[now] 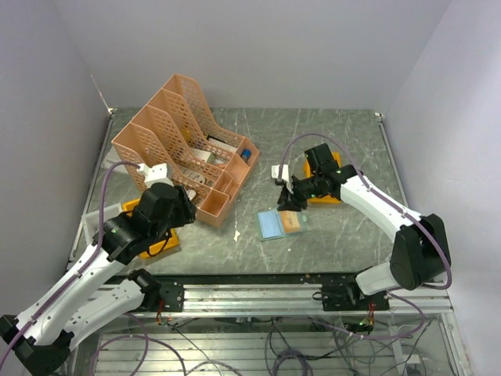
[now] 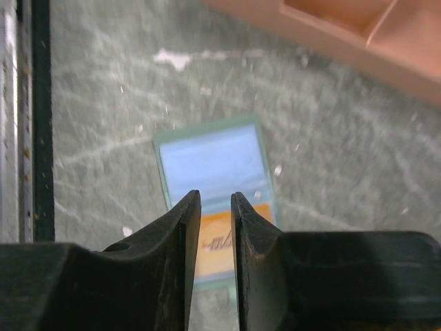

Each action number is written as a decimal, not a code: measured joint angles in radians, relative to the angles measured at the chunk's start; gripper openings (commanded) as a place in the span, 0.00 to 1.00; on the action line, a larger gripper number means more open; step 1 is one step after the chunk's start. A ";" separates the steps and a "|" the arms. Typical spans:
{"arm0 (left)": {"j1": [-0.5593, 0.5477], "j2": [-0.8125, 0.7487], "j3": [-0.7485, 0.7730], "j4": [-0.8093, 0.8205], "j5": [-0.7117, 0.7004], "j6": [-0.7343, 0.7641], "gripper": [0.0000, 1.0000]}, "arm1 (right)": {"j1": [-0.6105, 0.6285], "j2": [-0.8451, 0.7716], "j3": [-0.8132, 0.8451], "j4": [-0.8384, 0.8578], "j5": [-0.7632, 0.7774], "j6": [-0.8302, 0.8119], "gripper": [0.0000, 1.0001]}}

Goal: Put the credit cards into the card holder
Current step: Move the storage box to the center of the board.

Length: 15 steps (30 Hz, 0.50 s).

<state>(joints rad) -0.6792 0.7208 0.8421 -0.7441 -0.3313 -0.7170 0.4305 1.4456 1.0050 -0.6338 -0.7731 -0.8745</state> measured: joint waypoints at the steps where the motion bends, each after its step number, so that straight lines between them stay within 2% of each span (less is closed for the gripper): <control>1: 0.000 0.000 0.001 -0.024 -0.011 -0.011 0.56 | 0.011 0.001 0.024 0.002 -0.012 0.014 0.26; 5: 0.000 0.002 0.002 -0.122 -0.059 -0.059 0.57 | 0.032 0.005 0.046 0.030 -0.072 0.055 0.26; 10: 0.000 0.049 0.017 -0.190 -0.082 -0.085 0.57 | 0.021 0.039 0.013 0.023 -0.069 0.075 0.26; 15: 0.001 0.121 0.050 -0.250 -0.089 -0.105 0.63 | 0.005 0.044 0.001 0.028 -0.057 0.084 0.26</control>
<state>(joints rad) -0.6781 0.8413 0.8917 -0.9943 -0.4198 -0.8215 0.4358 1.4895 1.0058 -0.6056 -0.8303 -0.7910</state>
